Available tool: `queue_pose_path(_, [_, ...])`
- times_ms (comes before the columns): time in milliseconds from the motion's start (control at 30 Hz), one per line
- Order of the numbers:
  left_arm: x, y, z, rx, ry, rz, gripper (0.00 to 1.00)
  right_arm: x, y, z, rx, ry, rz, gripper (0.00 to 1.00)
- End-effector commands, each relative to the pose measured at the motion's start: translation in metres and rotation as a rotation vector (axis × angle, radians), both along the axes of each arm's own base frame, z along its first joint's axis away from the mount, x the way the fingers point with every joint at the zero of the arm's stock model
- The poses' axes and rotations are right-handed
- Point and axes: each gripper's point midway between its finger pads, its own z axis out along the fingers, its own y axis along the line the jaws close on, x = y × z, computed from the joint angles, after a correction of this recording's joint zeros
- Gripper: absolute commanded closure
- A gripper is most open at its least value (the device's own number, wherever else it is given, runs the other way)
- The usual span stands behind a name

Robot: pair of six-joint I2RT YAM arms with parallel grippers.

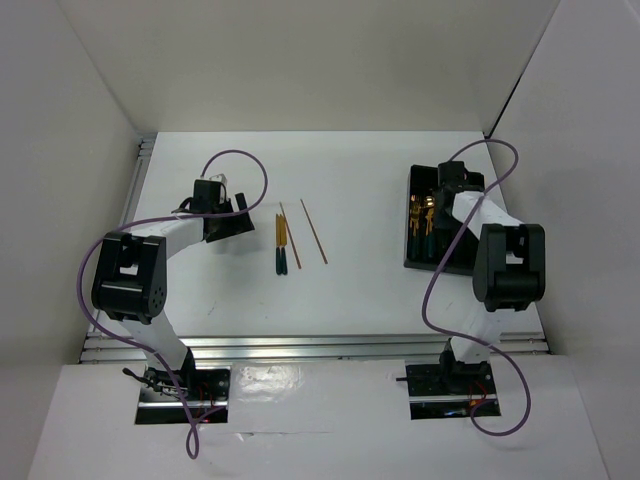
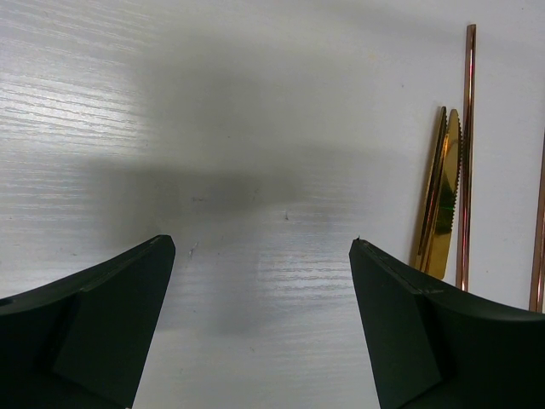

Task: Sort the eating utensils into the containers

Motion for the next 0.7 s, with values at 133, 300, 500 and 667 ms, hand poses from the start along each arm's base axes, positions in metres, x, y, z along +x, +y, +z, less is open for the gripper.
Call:
queue_pose_path(133, [0.014, -0.001, 0.016, -0.014, -0.055, -0.003, 0.01, 0.005, 0.001, 0.002, -0.01, 0.024, 0.011, 0.95])
queue_pose_path(300, [0.014, -0.001, 0.016, -0.014, -0.055, -0.003, 0.01, 0.006, 0.003, 0.005, -0.001, 0.013, 0.017, 0.89])
queue_pose_path(500, [0.014, -0.001, 0.016, -0.014, -0.055, -0.003, 0.01, 0.006, 0.004, 0.02, 0.008, -0.024, 0.001, 0.65])
queue_pose_path(667, [0.014, -0.001, 0.016, -0.014, -0.055, -0.003, 0.01, 0.011, 0.015, 0.057, 0.068, -0.137, 0.021, 0.54])
